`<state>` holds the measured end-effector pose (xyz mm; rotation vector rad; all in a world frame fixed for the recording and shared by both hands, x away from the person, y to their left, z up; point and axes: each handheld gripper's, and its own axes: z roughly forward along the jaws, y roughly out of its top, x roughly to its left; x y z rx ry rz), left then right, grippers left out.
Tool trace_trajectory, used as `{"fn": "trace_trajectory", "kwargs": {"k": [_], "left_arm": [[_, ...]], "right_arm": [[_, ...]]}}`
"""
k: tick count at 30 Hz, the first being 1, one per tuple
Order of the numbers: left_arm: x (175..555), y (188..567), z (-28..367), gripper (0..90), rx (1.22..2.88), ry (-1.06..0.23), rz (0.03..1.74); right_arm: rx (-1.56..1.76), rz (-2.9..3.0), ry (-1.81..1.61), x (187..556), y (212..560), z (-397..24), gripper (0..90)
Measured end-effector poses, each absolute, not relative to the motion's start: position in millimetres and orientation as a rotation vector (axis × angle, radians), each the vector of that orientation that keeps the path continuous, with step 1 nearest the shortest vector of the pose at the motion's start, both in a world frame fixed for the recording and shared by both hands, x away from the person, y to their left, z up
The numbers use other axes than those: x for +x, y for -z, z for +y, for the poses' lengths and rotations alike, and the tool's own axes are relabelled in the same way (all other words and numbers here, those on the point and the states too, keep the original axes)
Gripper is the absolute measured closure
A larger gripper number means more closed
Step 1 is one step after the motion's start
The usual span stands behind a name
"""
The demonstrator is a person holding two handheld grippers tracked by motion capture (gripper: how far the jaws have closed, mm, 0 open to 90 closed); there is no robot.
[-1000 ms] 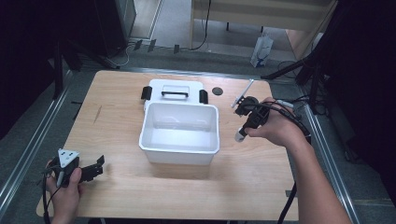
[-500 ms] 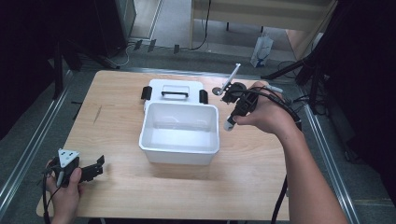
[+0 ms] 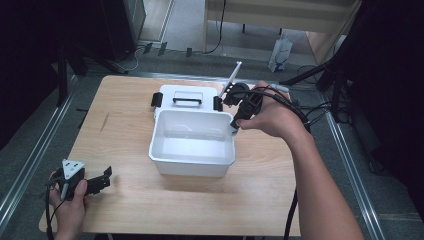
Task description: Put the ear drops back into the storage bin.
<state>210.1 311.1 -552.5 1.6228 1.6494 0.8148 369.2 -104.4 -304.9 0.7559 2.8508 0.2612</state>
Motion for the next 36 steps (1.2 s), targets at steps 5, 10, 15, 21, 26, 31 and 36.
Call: {"fn": "trace_trajectory", "kwargs": {"k": [5,10,15,21,26,31,36], "left_arm": [[210,553,311,0.6,1.624,-0.813,1.649],[210,553,311,0.6,1.622,-0.813,1.649],[210,553,311,0.6,1.622,-0.812,1.649],[210,553,311,0.6,1.621,-0.812,1.649],[210,553,311,0.6,1.622,-0.811,1.649],[210,553,311,0.6,1.622,-0.810,1.649],[210,553,311,0.6,1.622,-0.809,1.649]], "right_arm": [[0.737,2.860,-0.257,370,307,-98,71.7],[0.713,2.878,-0.244,370,314,-91,71.7],[0.703,2.894,-0.230,371,324,-87,71.7],[0.679,2.913,-0.222,373,336,-86,71.6],[0.671,2.928,-0.212,374,347,-85,71.6],[0.665,2.936,-0.200,377,357,-86,71.7],[0.661,2.944,-0.189,378,366,-87,71.7]]}}
